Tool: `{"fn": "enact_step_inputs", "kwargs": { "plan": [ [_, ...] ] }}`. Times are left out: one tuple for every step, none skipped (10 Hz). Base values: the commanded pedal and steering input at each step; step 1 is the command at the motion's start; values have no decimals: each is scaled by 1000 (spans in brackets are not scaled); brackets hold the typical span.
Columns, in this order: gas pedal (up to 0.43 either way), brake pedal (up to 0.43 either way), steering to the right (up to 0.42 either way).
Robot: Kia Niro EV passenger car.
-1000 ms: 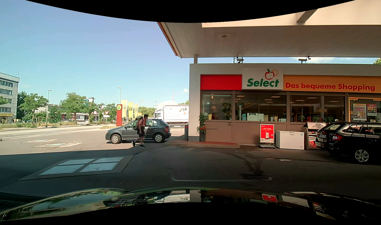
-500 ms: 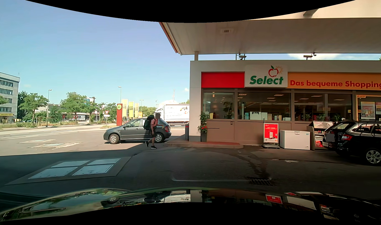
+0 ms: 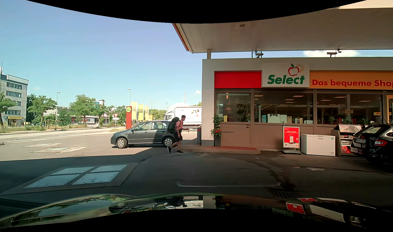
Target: Follow the waypoints while adhering to traffic rules and regulations
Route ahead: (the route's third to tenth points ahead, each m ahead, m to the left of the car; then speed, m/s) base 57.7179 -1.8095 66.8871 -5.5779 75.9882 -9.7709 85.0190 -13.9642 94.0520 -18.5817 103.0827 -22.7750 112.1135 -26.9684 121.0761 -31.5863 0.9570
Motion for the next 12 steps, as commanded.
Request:
{"fn": "enact_step_inputs", "kwargs": {
  "plan": [
    [0,30,-477],
    [0,24,-481],
    [0,12,-474],
    [0,6,-461],
    [0,0,-450],
    [0,0,-449],
    [0,0,-466],
    [0,0,-486],
    [0,0,-510],
    [0,0,-534],
    [0,0,-549],
    [0,0,-561]
  ]
}}
